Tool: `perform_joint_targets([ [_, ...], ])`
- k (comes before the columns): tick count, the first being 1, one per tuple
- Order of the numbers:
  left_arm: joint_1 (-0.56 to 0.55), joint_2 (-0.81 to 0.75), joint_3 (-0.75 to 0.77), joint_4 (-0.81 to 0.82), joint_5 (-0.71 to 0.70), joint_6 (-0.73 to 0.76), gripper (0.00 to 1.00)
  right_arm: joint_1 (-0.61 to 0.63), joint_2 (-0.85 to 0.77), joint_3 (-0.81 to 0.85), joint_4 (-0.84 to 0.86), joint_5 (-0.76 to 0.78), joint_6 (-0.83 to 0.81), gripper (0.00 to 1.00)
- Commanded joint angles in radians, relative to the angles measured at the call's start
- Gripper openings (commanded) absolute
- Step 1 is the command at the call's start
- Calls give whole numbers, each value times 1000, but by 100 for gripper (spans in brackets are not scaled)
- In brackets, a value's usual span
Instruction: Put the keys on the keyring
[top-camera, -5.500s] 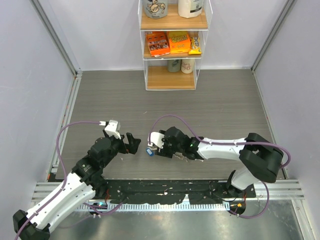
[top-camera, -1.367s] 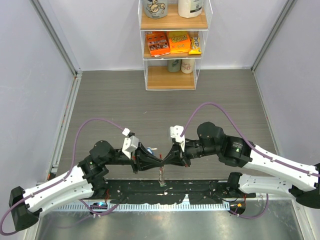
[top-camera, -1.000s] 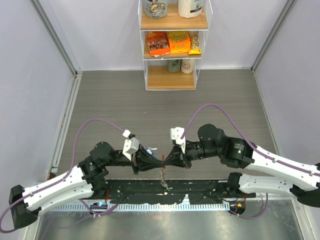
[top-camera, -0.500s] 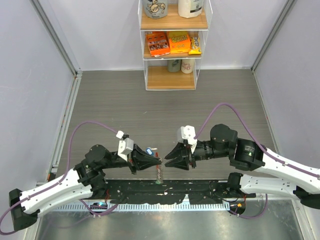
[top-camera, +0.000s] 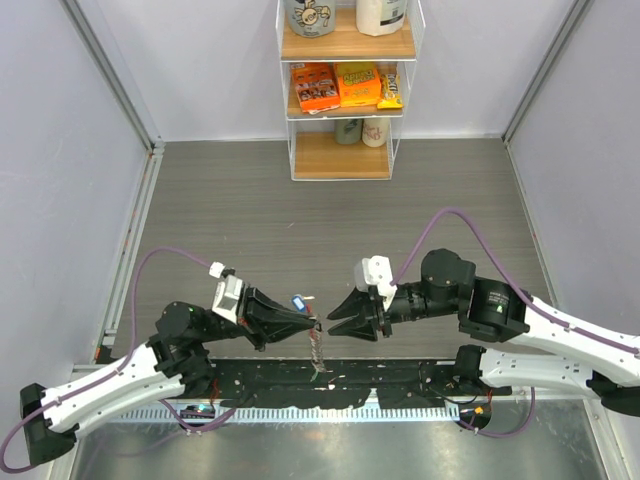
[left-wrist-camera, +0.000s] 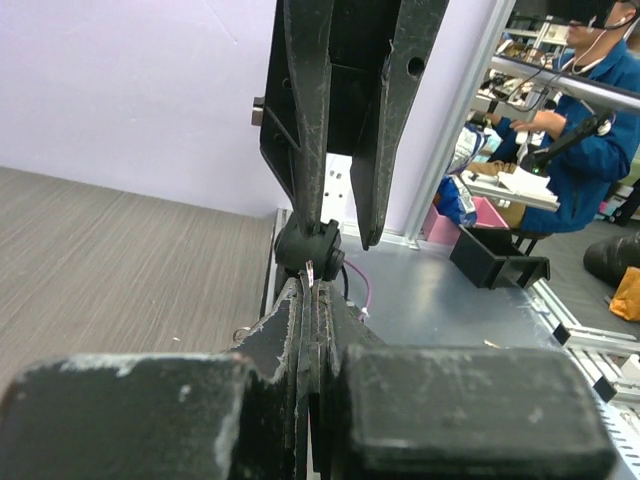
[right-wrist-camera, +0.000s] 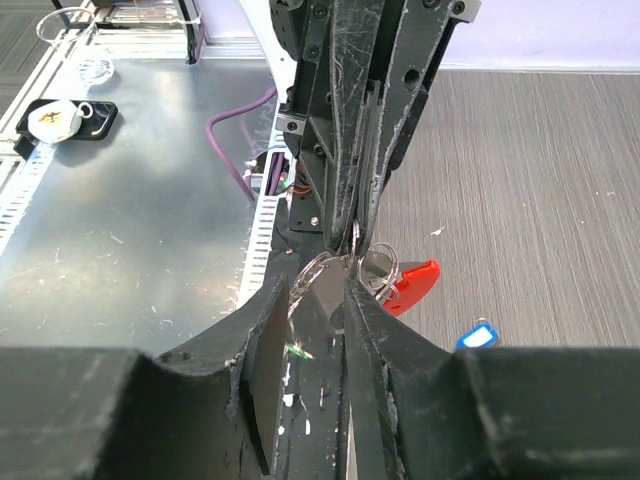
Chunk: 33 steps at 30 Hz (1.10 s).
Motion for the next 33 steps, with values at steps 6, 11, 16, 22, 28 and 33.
perform_joint_targets([
  [6, -4, 10, -32, 238, -29, -96, 0, 52, 48, 47, 61, 15, -84, 34],
  [11, -6, 7, -49, 280, -37, -116, 0, 69, 58, 56, 77, 52, -90, 33],
  [16, -12, -6, -56, 298, -40, -122, 0, 76, 56, 62, 101, 69, -90, 32],
  [22, -13, -18, -60, 301, -48, -124, 0, 87, 71, 80, 117, 81, -93, 30],
  [28, -13, -29, -64, 309, -63, -127, 0, 95, 90, 88, 124, 84, -99, 29],
  [33, -15, -35, -64, 324, -69, -133, 0, 102, 99, 94, 123, 89, -101, 28],
])
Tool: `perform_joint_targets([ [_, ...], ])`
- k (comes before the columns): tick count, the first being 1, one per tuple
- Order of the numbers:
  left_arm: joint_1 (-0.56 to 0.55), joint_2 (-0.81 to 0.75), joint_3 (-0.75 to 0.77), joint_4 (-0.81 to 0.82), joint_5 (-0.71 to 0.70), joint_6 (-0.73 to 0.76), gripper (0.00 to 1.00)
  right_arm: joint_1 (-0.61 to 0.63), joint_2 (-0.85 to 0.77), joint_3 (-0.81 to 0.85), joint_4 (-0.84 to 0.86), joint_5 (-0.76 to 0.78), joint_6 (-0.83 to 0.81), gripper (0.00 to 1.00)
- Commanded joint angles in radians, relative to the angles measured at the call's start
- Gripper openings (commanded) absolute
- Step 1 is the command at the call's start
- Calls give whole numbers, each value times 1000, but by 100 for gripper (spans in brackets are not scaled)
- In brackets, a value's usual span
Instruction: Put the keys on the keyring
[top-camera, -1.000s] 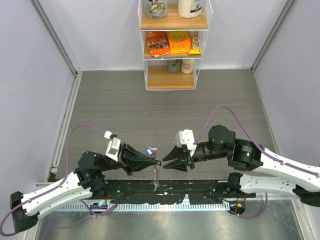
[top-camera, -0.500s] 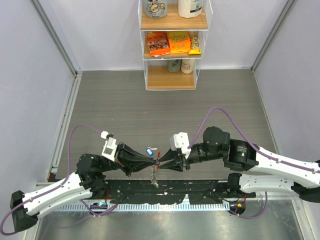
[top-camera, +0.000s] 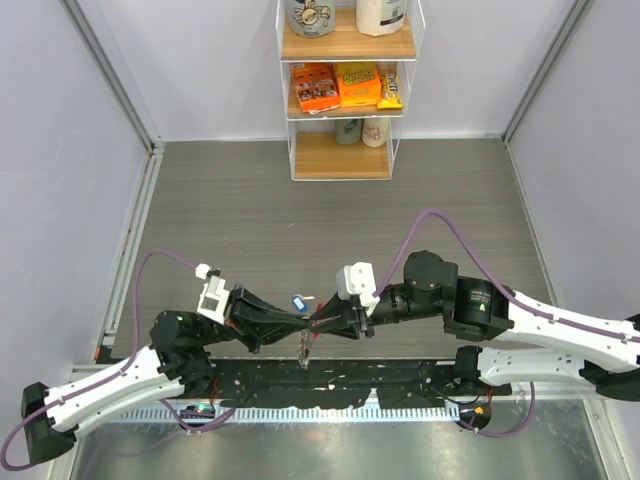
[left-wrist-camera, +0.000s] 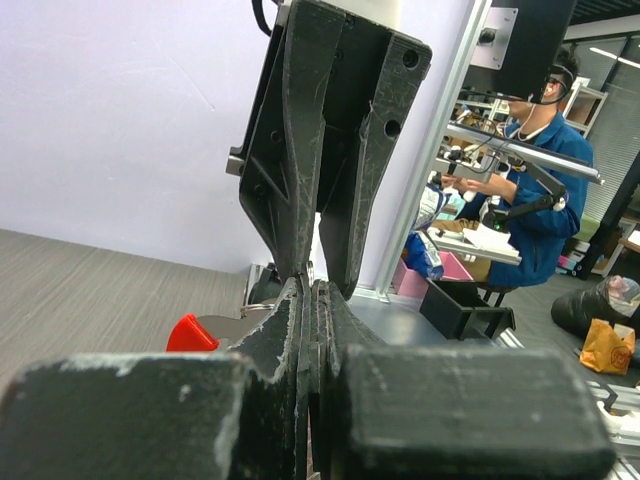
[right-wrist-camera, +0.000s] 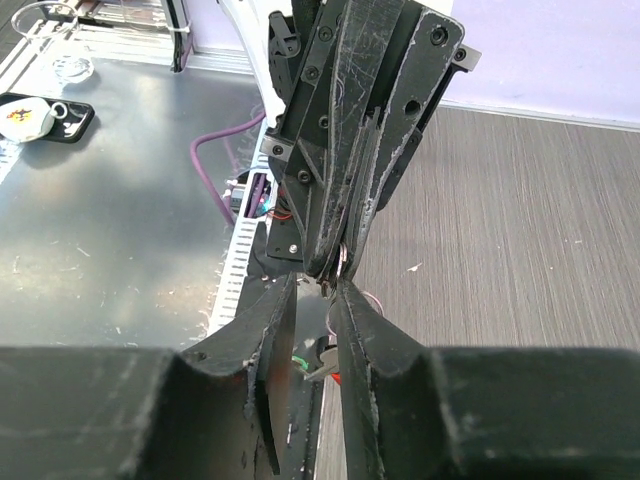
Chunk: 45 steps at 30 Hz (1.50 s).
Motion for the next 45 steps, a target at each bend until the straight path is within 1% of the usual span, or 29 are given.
perform_joint_targets([
  [1, -5, -17, 5, 98, -33, -18, 0, 13, 3, 45, 47, 14, -12, 28],
  [7, -13, -26, 6, 109, -37, -22, 0, 20, 8, 43, 51, 17, -11, 24],
  [10, -16, -25, 6, 112, -37, -22, 0, 24, 6, 45, 60, 18, -9, 20],
  [27, -29, -17, 6, 121, -37, -19, 0, 41, 22, 62, 88, 38, -15, 21],
  [33, -31, -16, 10, 121, -34, -19, 0, 46, 32, 69, 91, 43, -21, 15],
  [35, -36, -14, 8, 121, -34, -18, 0, 49, 35, 71, 94, 46, -24, 11],
  [36, -34, -13, 8, 121, -37, -18, 0, 49, 37, 71, 96, 49, -27, 6],
  [45, -36, -8, 14, 93, -33, -25, 0, 84, 34, 72, 80, 96, -66, 6],
])
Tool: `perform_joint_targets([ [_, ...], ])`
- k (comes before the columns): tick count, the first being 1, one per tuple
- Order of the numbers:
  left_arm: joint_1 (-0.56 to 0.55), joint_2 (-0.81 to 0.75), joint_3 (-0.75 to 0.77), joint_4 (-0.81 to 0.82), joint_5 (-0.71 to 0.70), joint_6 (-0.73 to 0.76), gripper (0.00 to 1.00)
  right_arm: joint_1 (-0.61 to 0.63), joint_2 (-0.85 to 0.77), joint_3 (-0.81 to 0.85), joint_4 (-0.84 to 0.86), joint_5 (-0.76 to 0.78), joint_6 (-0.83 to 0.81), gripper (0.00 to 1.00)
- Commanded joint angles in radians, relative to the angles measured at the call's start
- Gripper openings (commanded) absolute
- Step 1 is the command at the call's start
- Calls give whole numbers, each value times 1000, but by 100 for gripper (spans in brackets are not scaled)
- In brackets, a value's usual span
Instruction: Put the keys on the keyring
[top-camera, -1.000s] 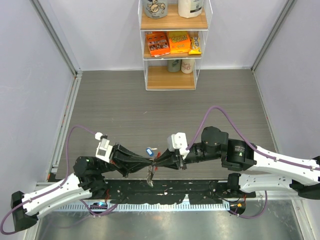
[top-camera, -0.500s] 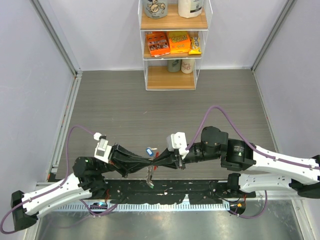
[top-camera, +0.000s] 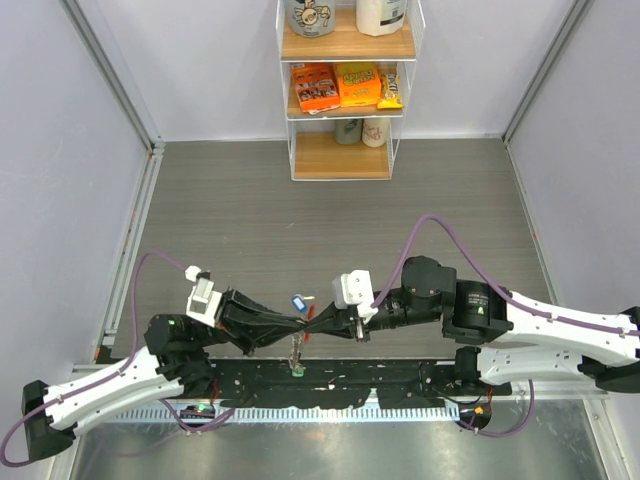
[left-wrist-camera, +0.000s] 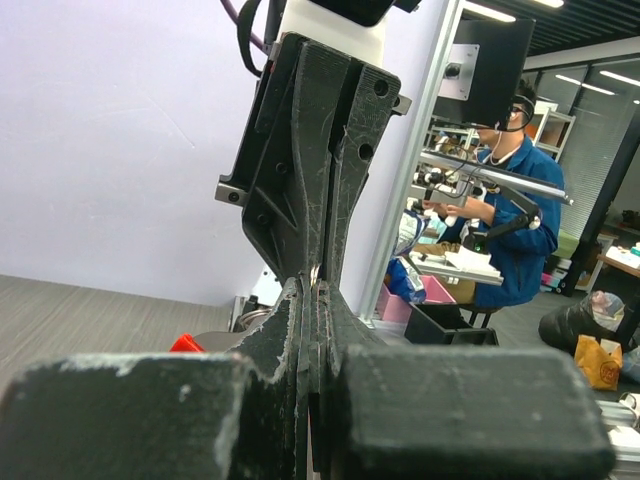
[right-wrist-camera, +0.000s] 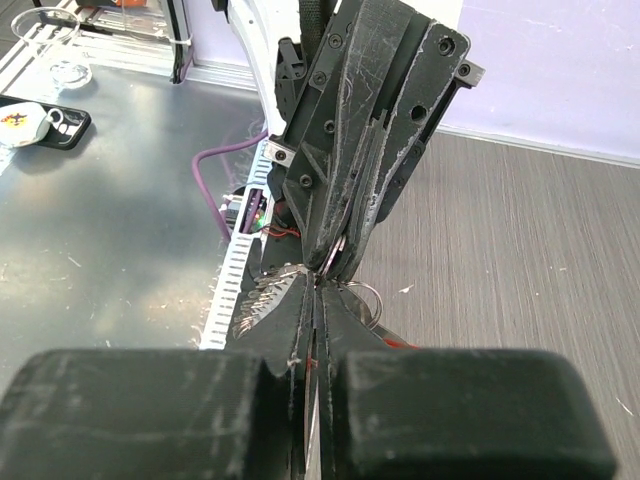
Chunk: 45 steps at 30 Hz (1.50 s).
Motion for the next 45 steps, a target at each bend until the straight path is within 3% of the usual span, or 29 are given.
perform_joint_targets([
  [1, -5, 8, 21, -3, -17, -8, 0, 19, 1, 41, 47, 41, -33, 5],
  [2, -5, 3, 27, -21, -17, -7, 0, 19, -2, 38, 44, 45, -33, 6],
  [5, -5, -2, 44, -73, -12, -11, 17, 19, -25, 15, 44, 64, -27, 5],
  [15, -5, -34, 90, -208, 3, -19, 55, 21, -158, -111, 71, 104, 11, 6],
  [22, -5, -84, 124, -352, -40, 18, 62, 21, -235, -160, 9, 75, 7, 6],
  [32, -5, -104, 223, -736, -147, 120, 62, 21, -281, -200, -139, -4, -93, 6],
  [39, -5, -89, 210, -776, -149, 127, 62, 21, -217, -188, -226, -113, -257, 5],
  [45, -5, -95, 187, -787, -127, 142, 63, 21, -238, -235, -254, -303, -519, 5],
])
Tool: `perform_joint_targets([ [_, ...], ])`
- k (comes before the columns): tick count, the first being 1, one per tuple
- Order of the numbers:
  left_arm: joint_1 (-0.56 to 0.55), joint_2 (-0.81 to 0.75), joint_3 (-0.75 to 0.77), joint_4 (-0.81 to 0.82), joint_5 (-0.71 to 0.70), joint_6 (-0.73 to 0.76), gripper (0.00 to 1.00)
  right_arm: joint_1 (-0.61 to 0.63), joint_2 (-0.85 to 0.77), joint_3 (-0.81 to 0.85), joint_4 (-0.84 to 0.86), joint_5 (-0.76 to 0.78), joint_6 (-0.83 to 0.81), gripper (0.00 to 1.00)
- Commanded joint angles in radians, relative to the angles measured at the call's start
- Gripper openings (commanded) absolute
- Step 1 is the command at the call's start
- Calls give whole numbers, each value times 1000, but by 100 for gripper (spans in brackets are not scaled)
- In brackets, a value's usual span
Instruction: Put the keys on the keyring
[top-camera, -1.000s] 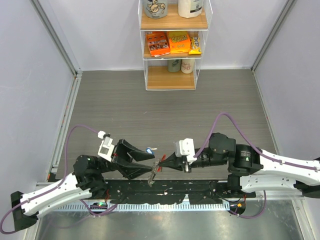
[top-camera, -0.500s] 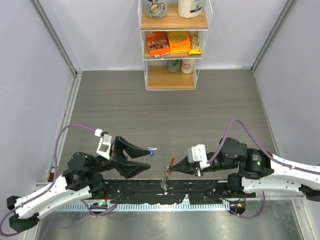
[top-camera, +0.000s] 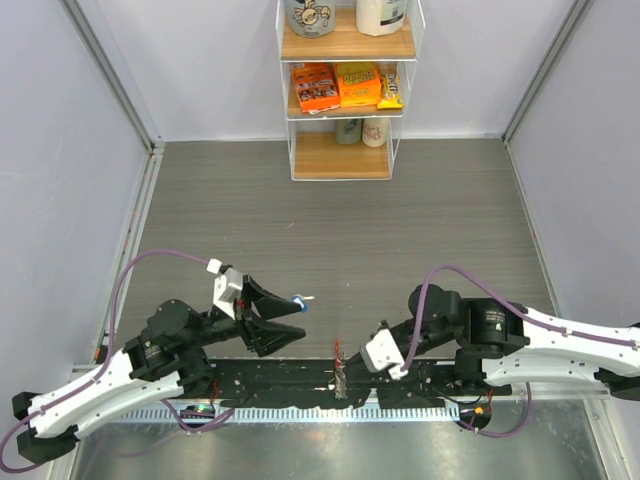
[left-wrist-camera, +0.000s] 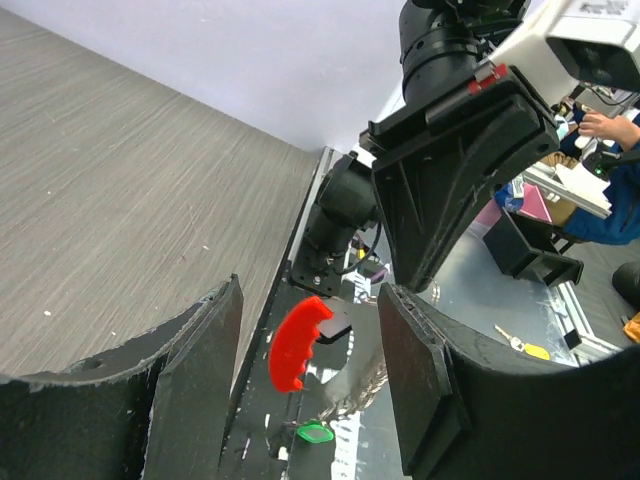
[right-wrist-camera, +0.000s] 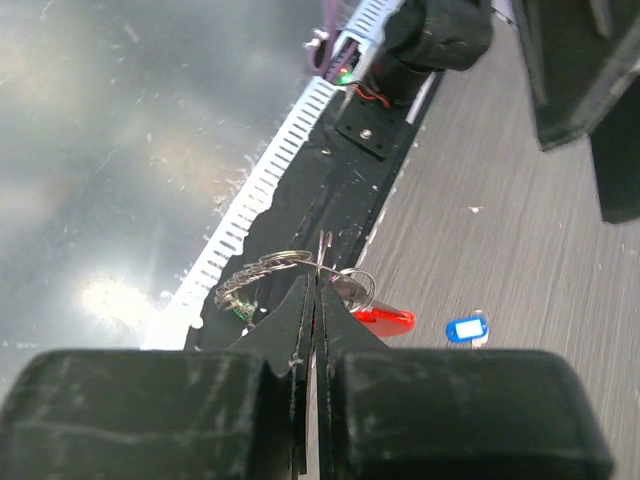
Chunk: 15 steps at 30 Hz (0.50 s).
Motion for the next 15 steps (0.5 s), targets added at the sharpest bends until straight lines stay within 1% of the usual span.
perform_joint_targets([
  [1, -3, -4, -7, -9, 13, 33, 63, 4, -33, -5, -9, -186, -257, 6],
  [4, -3, -13, -16, -17, 18, 46, 64, 4, -18, 24, -68, -232, -354, 5],
  [8, -3, -21, -38, -5, 30, 58, 64, 4, 14, 70, -148, -275, -432, 6],
  [11, -3, -23, -52, 1, 41, 67, 65, 4, 39, 98, -185, -295, -466, 5],
  [15, -1, -14, -58, 6, 44, 82, 66, 4, 59, 118, -191, -290, -478, 5],
])
